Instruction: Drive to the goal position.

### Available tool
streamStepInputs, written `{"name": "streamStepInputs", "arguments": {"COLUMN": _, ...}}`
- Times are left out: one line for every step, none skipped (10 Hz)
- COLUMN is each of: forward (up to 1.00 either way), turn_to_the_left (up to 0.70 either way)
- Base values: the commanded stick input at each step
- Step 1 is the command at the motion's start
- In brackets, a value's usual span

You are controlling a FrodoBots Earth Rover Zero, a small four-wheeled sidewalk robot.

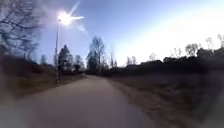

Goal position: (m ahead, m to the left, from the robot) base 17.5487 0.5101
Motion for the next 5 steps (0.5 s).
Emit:
{"name": "streamStepInputs", "arguments": {"forward": 1.0, "turn_to_the_left": 0.27}}
{"name": "streamStepInputs", "arguments": {"forward": 1.0, "turn_to_the_left": 0.4}}
{"name": "streamStepInputs", "arguments": {"forward": 1.0, "turn_to_the_left": 0.4}}
{"name": "streamStepInputs", "arguments": {"forward": 1.0, "turn_to_the_left": 0.0}}
{"name": "streamStepInputs", "arguments": {"forward": 1.0, "turn_to_the_left": 0.0}}
